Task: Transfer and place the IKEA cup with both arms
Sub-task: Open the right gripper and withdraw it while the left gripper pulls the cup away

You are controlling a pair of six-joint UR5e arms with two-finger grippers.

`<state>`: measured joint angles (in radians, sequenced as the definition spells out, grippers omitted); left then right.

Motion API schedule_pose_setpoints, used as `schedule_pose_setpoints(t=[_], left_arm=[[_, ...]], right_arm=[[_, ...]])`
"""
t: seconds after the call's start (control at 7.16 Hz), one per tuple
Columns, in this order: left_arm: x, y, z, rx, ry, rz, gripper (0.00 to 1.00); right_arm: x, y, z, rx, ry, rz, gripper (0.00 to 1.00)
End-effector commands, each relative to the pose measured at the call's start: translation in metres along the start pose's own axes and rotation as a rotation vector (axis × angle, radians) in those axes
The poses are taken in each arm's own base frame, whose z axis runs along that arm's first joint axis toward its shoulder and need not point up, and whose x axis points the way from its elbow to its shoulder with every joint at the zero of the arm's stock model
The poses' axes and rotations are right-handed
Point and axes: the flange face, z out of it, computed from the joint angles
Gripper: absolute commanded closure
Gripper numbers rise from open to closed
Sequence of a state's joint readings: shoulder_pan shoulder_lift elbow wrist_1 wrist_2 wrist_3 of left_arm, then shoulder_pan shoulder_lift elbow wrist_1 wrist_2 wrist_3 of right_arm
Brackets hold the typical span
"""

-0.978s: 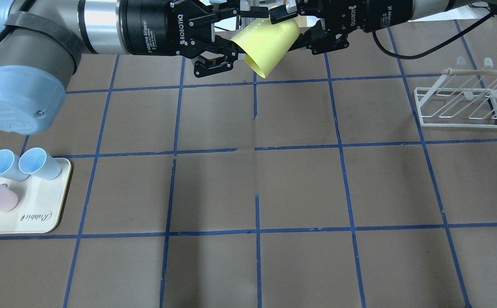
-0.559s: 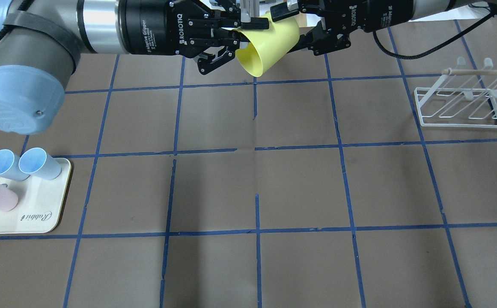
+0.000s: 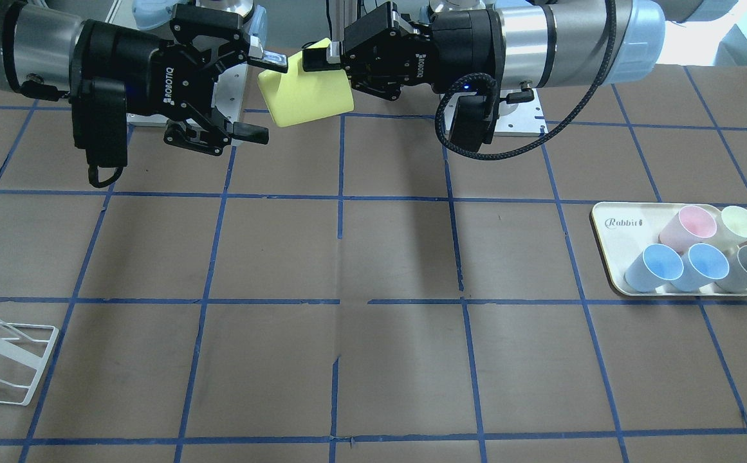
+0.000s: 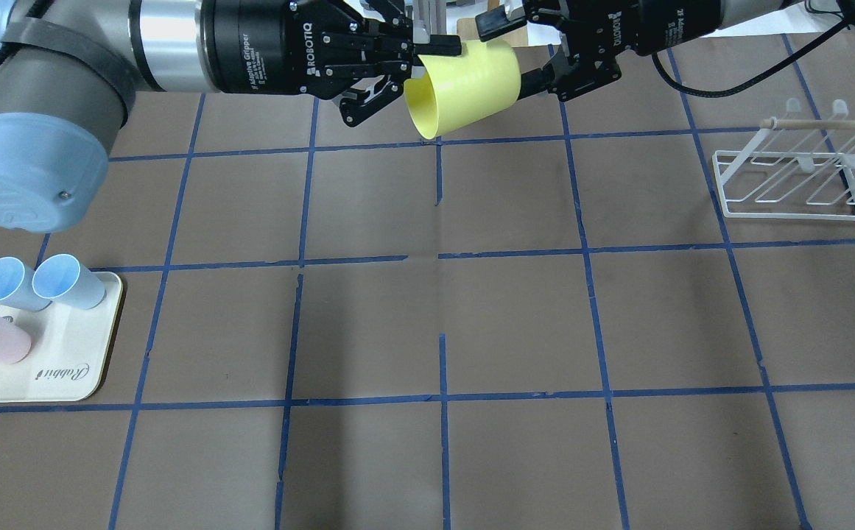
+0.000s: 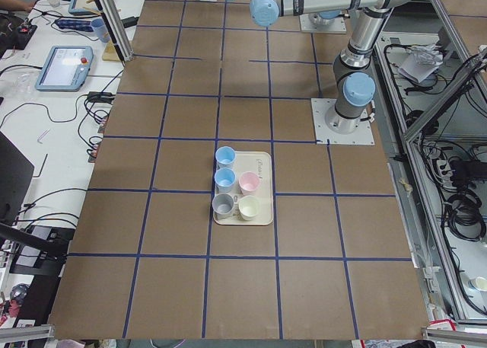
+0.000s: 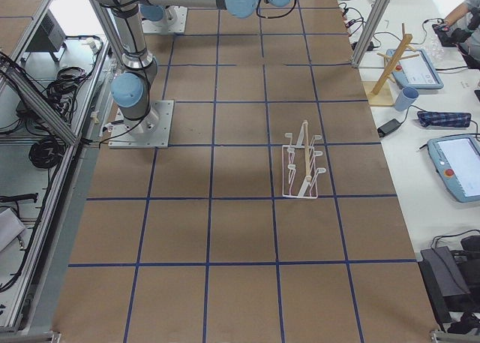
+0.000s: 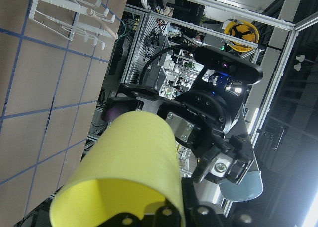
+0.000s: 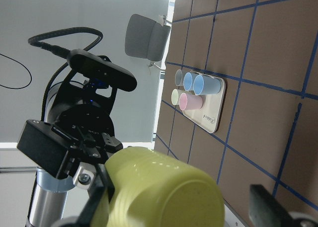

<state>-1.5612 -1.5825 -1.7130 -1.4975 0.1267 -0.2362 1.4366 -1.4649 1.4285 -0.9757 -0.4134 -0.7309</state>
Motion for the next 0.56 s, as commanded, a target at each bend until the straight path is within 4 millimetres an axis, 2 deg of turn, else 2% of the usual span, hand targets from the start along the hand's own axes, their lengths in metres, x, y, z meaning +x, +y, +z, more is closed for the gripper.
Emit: schedule_pose_setpoints(t=[0.0, 0.14, 0.42], left_arm=[[0.0, -0.001, -0.006, 0.014, -0.006, 0.001, 1.0], [-0.001, -0.004, -0.012, 0.026, -0.008, -0.007, 1.0], [-0.007, -0.018, -0.048, 0.141, -0.165, -0.055, 1.0]], right_arm=[[0.007, 0.004, -0.006, -0.06, 0.088, 0.02, 0.0], [0.008, 0.003, -0.02, -0.102, 0.211, -0.001, 0.0], [0.022, 0.007, -0.035, -0.2, 0.453, 0.011, 0.0]])
